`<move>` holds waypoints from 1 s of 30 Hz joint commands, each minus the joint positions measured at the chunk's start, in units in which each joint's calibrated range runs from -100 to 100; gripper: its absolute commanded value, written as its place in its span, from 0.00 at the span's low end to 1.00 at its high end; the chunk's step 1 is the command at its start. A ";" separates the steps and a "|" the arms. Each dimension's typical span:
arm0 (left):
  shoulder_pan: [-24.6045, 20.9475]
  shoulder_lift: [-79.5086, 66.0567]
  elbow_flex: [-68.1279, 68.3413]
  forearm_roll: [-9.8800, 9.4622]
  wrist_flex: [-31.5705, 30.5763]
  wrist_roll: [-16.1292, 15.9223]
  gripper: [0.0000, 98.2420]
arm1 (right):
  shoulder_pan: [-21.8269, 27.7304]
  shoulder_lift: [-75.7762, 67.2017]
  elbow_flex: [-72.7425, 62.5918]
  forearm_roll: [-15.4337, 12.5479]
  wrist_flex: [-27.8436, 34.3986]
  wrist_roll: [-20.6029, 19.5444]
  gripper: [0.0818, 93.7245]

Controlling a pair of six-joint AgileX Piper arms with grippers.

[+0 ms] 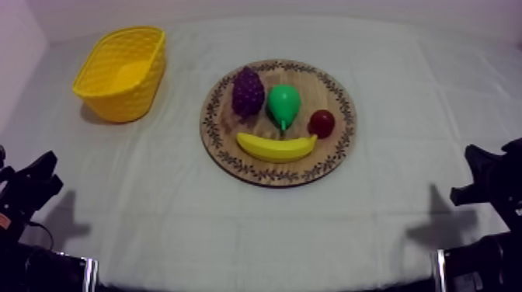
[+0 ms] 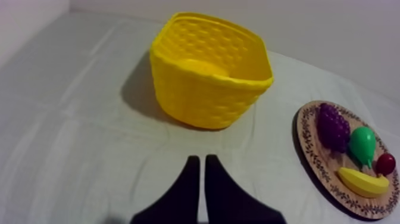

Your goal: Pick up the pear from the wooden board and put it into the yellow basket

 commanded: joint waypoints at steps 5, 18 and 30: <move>0.03 -0.04 -0.24 0.03 0.68 0.15 0.03 | -0.01 0.01 0.04 -0.02 0.00 -0.02 0.00; 3.51 20.35 -19.83 -1.65 -3.94 0.01 0.07 | -0.01 0.01 0.04 -0.02 0.00 -0.01 0.00; 14.34 49.69 -57.66 -2.67 8.12 5.57 0.08 | -0.01 0.01 0.04 -0.02 0.00 -0.02 0.00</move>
